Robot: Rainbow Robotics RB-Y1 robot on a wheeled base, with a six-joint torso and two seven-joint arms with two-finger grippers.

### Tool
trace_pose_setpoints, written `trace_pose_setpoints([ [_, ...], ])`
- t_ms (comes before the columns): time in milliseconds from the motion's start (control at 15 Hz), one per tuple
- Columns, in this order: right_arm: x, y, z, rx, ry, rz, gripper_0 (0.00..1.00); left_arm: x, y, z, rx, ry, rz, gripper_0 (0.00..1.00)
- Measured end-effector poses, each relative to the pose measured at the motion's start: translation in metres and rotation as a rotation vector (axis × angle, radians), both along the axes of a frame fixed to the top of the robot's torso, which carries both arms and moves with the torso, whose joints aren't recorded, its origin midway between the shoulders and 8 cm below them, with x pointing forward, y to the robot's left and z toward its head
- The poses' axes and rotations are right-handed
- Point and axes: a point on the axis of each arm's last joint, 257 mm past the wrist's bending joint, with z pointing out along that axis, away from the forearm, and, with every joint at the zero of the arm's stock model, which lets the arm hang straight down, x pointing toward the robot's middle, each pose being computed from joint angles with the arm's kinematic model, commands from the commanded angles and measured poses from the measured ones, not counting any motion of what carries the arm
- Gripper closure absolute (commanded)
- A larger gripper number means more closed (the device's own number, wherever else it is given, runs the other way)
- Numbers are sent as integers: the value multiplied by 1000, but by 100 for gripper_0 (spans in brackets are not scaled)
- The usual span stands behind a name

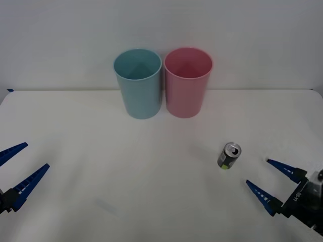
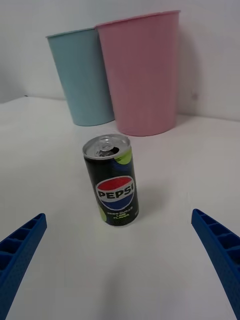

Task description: Grasp the object on the table and drop it into the matching bin: aluminum can to the light blue bin, PET bottle to the pink bin.

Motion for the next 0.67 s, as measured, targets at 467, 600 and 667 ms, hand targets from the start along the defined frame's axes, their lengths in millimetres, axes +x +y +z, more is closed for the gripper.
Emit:
trace_pose_setpoints([
  [467,26,33,-9,-8,-24,-32,0,0,0,0,0,0,0,0],
  [600,33,40,-10,-23,-31,-33,0,0,0,0,0,0,0,0],
  [667,36,45,-11,-26,-34,-35,0,0,0,0,0,0,0,0],
])
